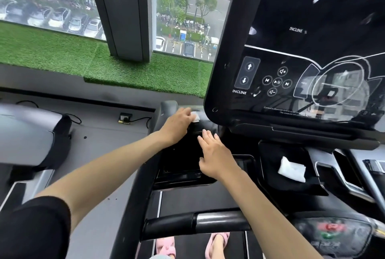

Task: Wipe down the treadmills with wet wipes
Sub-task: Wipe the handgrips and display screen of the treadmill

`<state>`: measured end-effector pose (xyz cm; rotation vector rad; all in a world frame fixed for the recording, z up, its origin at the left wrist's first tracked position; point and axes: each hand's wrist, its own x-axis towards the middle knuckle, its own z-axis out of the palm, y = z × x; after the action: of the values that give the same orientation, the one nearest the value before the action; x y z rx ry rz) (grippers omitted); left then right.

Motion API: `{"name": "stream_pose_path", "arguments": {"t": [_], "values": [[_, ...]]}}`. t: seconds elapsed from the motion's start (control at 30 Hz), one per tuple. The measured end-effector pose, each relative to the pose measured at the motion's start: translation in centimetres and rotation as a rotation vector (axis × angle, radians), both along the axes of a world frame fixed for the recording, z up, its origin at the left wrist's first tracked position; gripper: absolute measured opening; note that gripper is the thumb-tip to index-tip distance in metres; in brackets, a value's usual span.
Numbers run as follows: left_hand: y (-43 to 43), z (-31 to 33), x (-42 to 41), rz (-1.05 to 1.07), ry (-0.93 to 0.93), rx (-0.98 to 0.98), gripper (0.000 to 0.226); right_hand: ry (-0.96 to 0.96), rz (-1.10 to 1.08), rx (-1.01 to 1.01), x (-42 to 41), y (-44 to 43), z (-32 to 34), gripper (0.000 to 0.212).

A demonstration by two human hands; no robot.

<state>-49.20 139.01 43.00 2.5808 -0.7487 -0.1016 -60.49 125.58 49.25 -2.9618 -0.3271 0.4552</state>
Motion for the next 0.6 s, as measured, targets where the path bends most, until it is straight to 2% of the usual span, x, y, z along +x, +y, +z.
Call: {"name": "stream_pose_path", "arguments": {"t": [0.13,0.23,0.33,0.43,0.6], "values": [[-1.8,1.5,1.2,0.245,0.082,0.009,0.036,0.030,-0.001,-0.015,0.2,0.0,0.2,0.066],[-3.8,3.0,1.5,0.322,0.149,-0.101,0.032,0.036,0.001,-0.035,0.2,0.0,0.3,0.067],[-4.7,3.8,-0.1,0.130,0.159,-0.290,0.035,0.048,-0.002,-0.028,0.3,-0.1,0.2,0.069],[-2.5,1.7,-0.8,-0.054,0.116,-0.320,0.044,0.045,-0.005,-0.016,0.4,-0.2,0.0,0.070],[-0.5,-0.2,1.9,0.086,0.146,-0.168,0.037,0.035,-0.008,-0.013,0.1,-0.2,-0.2,0.068]]}}
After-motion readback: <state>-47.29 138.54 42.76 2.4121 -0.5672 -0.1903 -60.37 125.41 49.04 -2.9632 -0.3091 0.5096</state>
